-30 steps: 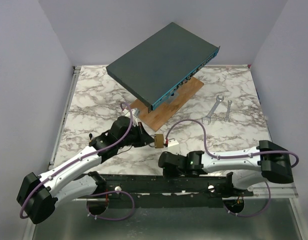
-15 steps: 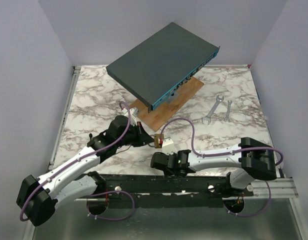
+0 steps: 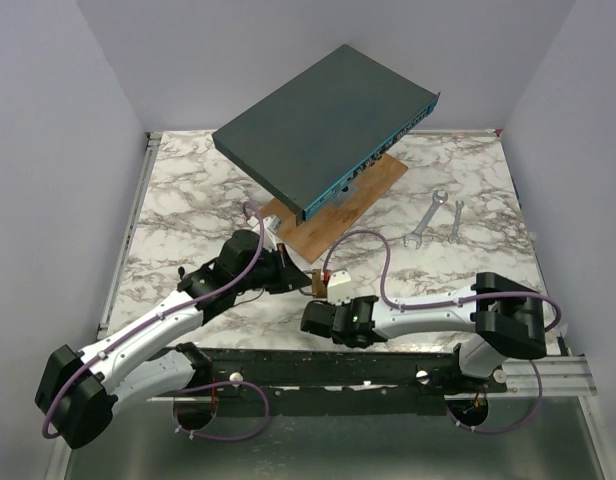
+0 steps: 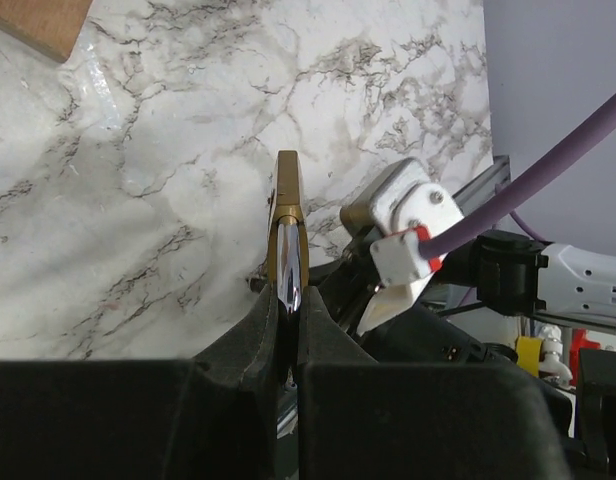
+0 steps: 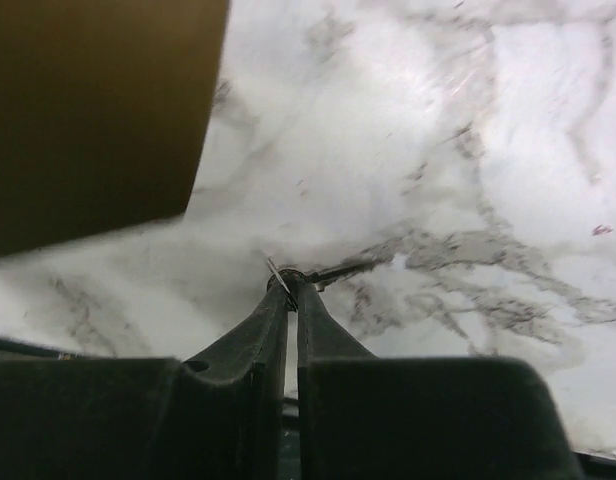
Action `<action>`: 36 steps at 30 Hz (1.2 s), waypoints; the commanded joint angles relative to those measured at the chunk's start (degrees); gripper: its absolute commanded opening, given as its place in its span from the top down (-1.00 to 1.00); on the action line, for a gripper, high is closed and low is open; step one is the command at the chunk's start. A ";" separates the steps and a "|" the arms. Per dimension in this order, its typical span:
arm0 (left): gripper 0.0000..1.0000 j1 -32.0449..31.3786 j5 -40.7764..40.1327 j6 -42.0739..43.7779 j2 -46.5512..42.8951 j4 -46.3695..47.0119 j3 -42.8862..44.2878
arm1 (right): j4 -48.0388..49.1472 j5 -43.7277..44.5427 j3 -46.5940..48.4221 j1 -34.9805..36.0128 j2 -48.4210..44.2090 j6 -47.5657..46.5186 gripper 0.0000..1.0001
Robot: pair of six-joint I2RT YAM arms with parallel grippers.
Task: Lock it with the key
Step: Pick up the key from the center of the board, then place the lock at the center of the board, then place the key in the lock.
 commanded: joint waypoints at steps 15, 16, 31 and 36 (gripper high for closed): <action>1.00 -7.52 3.11 -17.21 32.16 32.22 9.46 | 1.93 4.66 -5.79 -30.59 -13.38 -2.81 0.98; 1.00 -7.83 2.42 -18.13 34.01 33.32 10.27 | 1.89 4.61 -5.72 -32.22 -13.59 -3.36 0.98; 0.87 -10.42 -0.71 -23.70 49.27 37.64 15.91 | -1.06 5.94 -1.67 -34.04 -15.47 -5.40 0.98; 0.50 -10.52 -1.13 -23.27 50.60 38.08 14.82 | 1.31 3.27 -2.38 -34.08 -16.38 -6.36 0.98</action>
